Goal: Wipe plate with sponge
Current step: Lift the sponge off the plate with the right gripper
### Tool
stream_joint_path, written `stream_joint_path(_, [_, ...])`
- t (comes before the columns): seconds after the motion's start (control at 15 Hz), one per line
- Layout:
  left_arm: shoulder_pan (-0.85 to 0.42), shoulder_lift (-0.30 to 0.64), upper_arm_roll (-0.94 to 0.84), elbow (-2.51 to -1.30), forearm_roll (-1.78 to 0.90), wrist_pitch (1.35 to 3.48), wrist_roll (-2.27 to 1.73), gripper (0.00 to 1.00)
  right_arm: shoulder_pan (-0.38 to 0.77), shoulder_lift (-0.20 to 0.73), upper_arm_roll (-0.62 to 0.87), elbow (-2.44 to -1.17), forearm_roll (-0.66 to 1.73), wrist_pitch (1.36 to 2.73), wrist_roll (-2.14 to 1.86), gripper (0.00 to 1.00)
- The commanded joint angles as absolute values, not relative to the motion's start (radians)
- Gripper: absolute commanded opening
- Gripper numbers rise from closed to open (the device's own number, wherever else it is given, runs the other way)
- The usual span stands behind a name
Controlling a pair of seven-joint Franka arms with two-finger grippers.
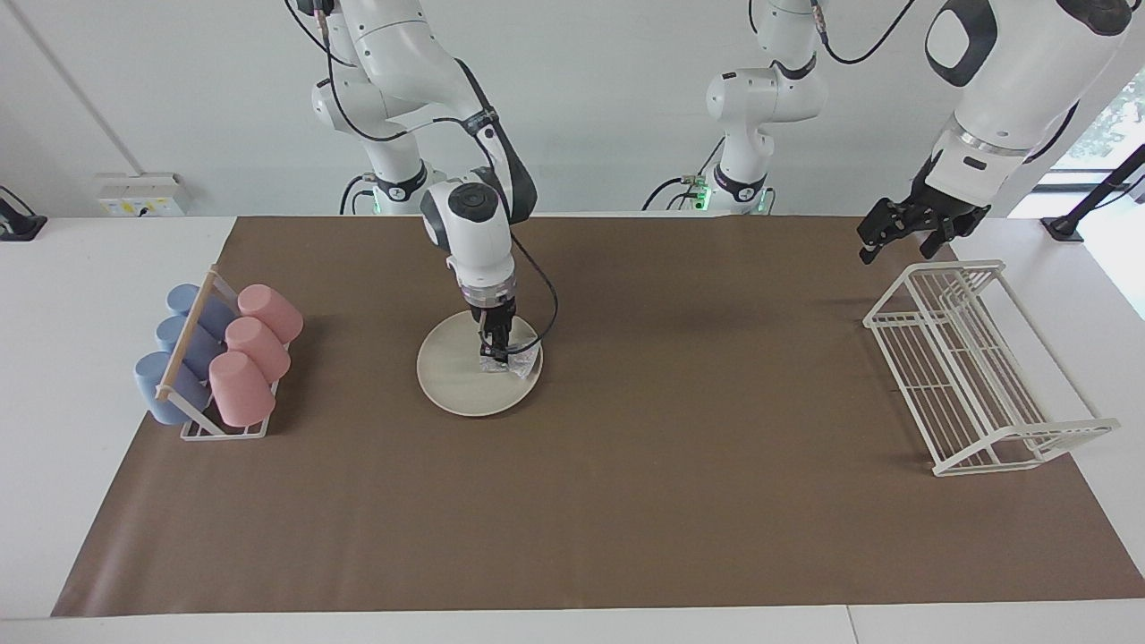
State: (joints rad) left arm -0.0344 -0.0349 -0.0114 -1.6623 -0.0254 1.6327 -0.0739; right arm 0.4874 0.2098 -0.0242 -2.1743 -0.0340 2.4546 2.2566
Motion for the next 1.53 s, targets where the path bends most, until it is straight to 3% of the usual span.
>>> stream_joint_path(0.0, [-0.029, -0.074, -0.014, -1.716, -0.018, 1.655, -0.077, 1.0, 0.474, 0.253, -0.018, -2.077, -0.037, 2.323, 2.232, 0.0])
stream_joint_path(0.2, [-0.006, -0.08, -0.012, -1.736, -0.031, 1.663, -0.08, 1.0, 0.483, 0.212, -0.017, -2.028, -0.038, 2.218, 2.233, 0.0])
stream_joint_path(0.33, [0.032, -0.083, -0.011, -1.746, -0.186, 1.663, -0.072, 1.0, 0.488, 0.206, -0.014, -1.97, -0.038, 2.116, 2.233, 0.0])
stream_joint_path(0.8, [0.066, -0.124, -0.011, -1.939, -0.611, 1.736, 0.003, 1.0, 0.561, 0.238, -0.009, -1.662, 0.006, 1.812, 2.276, 0.0])
stream_joint_path(1.13, [0.096, -0.135, -0.011, -2.135, -0.954, 1.769, 0.249, 1.0, 0.653, 0.288, -0.009, -1.531, 0.006, 1.804, 2.33, 0.0])
stream_joint_path(1.33, [0.083, -0.118, -0.011, -2.181, -1.054, 1.759, 0.352, 1.0, 0.664, 0.298, -0.008, -1.517, 0.002, 1.802, 2.333, 0.0])
stream_joint_path(1.46, [0.08, -0.066, -0.012, -2.192, -1.09, 1.734, 0.461, 1.0, 0.701, 0.327, -0.008, -1.439, 0.005, 1.787, 2.336, 0.0])
